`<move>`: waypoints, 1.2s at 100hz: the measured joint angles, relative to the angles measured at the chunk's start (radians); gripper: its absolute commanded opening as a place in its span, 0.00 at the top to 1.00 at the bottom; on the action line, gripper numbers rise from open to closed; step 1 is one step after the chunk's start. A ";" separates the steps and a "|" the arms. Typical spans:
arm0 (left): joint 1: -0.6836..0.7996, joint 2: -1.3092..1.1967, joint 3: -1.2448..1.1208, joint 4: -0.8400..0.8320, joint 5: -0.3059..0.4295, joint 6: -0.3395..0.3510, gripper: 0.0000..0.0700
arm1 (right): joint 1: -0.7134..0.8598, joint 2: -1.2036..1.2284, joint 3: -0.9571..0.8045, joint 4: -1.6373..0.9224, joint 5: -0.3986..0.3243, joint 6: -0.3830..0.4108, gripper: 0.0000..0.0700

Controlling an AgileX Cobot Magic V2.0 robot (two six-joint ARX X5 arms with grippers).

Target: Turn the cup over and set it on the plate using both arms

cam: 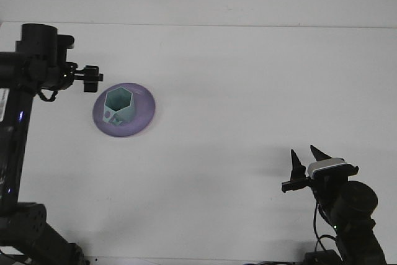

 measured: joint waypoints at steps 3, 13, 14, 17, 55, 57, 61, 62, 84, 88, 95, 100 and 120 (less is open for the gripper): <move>0.001 -0.031 0.000 0.000 0.000 -0.001 1.00 | 0.000 0.000 0.000 0.000 0.000 0.000 0.56; 0.001 -0.130 0.000 0.000 0.000 -0.008 0.98 | 0.000 0.000 0.000 0.000 0.000 0.001 0.85; 0.001 -0.140 0.000 0.000 0.000 -0.008 0.98 | 0.000 0.000 0.000 0.000 0.000 0.001 0.89; 0.001 -0.171 -0.002 0.002 0.000 -0.008 0.98 | 0.000 0.000 0.000 0.000 0.000 0.001 0.99; 0.001 -0.758 -0.573 0.378 0.000 0.024 0.98 | 0.000 -0.046 -0.057 0.088 0.000 0.018 1.00; 0.001 -0.798 -0.631 0.422 0.000 0.026 0.98 | 0.000 -0.055 -0.071 0.107 0.000 0.020 1.00; 0.001 -0.880 -0.750 0.514 0.000 0.028 0.98 | 0.000 -0.077 -0.101 0.153 0.000 0.027 1.00; 0.001 -0.901 -0.780 0.537 0.000 0.028 0.98 | 0.000 -0.083 -0.109 0.164 0.000 0.029 1.00; 0.001 -1.327 -1.383 0.938 0.016 0.034 0.98 | 0.000 -0.163 -0.182 0.276 0.010 0.050 1.00; 0.000 -1.373 -1.465 0.976 0.016 0.034 0.98 | 0.000 -0.164 -0.181 0.288 0.023 0.051 1.00; 0.001 -1.427 -1.573 1.002 0.016 0.034 0.98 | 0.000 -0.164 -0.181 0.286 0.043 0.052 1.00; 0.001 -1.445 -1.613 0.998 0.016 0.034 0.98 | 0.000 -0.164 -0.181 0.282 0.056 0.052 1.00; 0.001 -1.455 -1.605 1.026 0.016 0.022 0.98 | 0.000 -0.164 -0.181 0.289 0.073 0.052 1.00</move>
